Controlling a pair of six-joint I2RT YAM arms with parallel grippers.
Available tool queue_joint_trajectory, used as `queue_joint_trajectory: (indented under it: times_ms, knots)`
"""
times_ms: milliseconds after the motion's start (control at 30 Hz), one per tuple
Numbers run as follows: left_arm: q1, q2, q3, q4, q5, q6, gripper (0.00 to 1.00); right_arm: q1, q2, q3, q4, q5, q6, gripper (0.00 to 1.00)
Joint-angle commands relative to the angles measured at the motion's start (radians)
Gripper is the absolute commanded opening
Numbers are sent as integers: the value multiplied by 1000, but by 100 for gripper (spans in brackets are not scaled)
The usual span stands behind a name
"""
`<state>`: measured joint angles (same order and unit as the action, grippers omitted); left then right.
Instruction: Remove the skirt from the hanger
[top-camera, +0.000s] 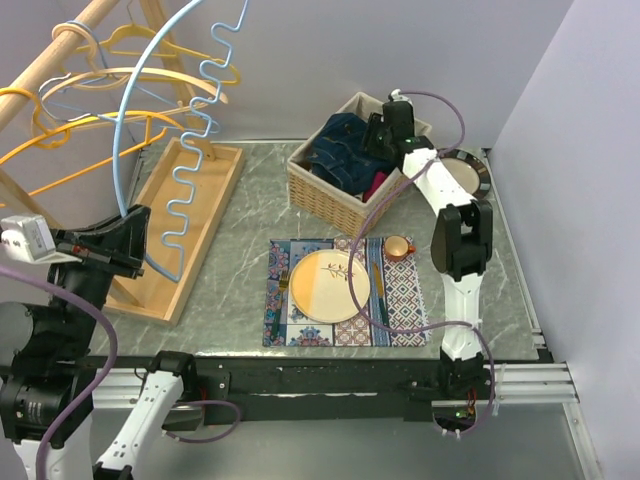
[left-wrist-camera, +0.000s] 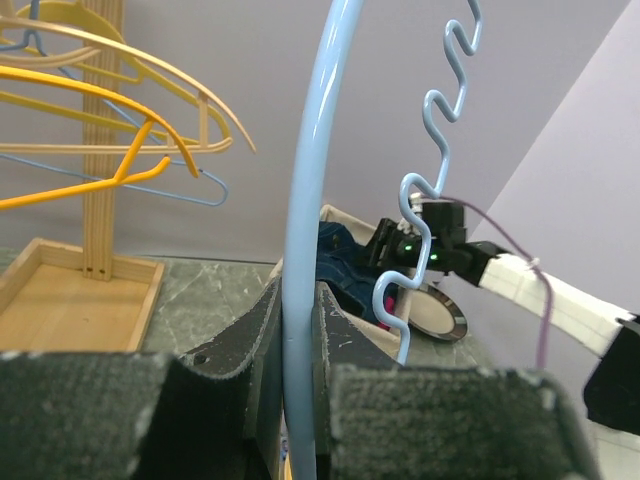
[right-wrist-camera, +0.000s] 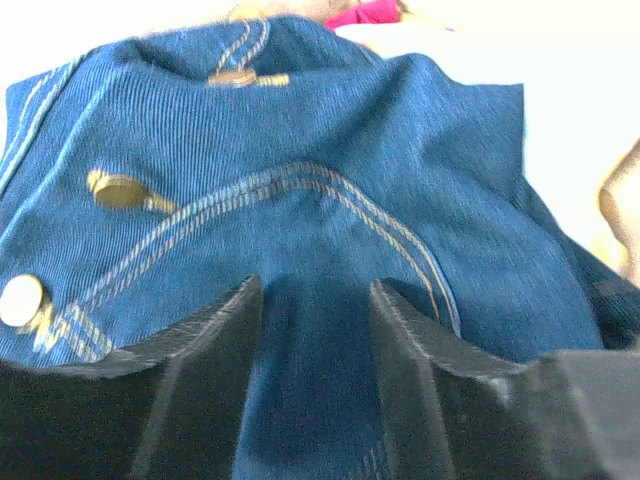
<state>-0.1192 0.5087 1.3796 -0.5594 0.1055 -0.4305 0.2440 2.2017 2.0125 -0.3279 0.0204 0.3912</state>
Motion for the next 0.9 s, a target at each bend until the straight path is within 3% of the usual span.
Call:
queue_joint_trajectory:
  times_ms: [0,67,167,300,400,500,533,633,767,867]
  knots:
    - [6,24,30,15,-41,15,1,-6,-190,13,-111,0,-29,62]
    - [6,19,26,1,-50,9,1,1,-276,-100,-50,-39,-22,73]
    - [6,31,33,-39,-59,-8,1,67,-457,-271,90,-1,-50,81]
    - [6,45,36,-92,-52,-13,1,187,-667,-398,190,18,-136,82]
    - [6,24,1,-100,-59,-14,1,270,-804,-506,318,-89,-12,80]
    - [6,4,-36,-99,-52,-27,1,398,-910,-670,597,-154,162,80]
    - [6,1,-40,-102,-50,-27,1,437,-924,-704,744,-157,197,82]
    - [6,-4,-53,-114,-43,-33,1,515,-907,-779,974,-221,388,86]
    - [6,-10,-74,-105,-21,-43,1,598,-803,-781,1101,-197,578,91]
    - [6,-7,-80,-106,3,-42,1,655,-716,-730,1147,-214,621,90]
